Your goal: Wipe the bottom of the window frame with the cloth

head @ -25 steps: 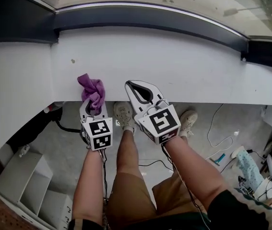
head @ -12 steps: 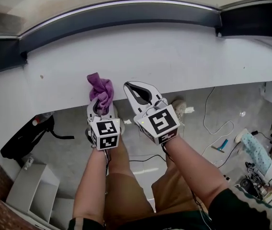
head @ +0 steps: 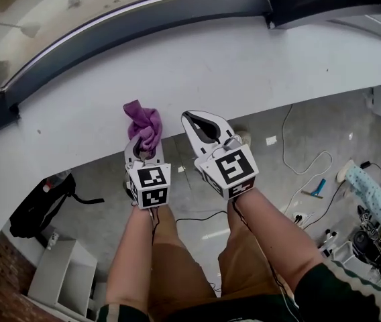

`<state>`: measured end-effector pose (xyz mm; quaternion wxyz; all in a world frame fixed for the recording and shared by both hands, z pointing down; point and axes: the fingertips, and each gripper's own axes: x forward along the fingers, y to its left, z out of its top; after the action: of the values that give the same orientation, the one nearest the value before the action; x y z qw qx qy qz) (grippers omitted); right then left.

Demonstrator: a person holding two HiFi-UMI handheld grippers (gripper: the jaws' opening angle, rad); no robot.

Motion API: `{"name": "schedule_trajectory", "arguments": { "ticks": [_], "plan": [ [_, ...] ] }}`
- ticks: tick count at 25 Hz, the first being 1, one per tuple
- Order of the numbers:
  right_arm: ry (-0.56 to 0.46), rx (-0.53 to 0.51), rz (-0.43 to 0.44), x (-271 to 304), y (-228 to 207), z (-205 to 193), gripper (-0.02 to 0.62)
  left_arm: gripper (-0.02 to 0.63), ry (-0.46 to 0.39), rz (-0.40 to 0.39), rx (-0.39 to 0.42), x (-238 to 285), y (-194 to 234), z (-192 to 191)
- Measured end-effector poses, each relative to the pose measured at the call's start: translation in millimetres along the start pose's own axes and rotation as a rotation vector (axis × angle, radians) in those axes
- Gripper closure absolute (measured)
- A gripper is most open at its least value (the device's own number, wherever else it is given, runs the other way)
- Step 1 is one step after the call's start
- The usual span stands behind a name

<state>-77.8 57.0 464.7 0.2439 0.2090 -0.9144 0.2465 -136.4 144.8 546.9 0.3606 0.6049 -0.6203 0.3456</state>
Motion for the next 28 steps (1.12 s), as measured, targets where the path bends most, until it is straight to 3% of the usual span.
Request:
{"name": "schedule_trajectory", "arguments": {
  "ticks": [11,28],
  "plan": [
    [-0.03,0.058,-0.086,-55,-81,-9,0.581,0.499,-0.013,-0.076,0.107,25,-92,41],
    [-0.022,0.085,-0.154,-135,-176,-31,0.581,0.499,-0.078,-0.13,0.169,64,-202,104]
  ]
}}
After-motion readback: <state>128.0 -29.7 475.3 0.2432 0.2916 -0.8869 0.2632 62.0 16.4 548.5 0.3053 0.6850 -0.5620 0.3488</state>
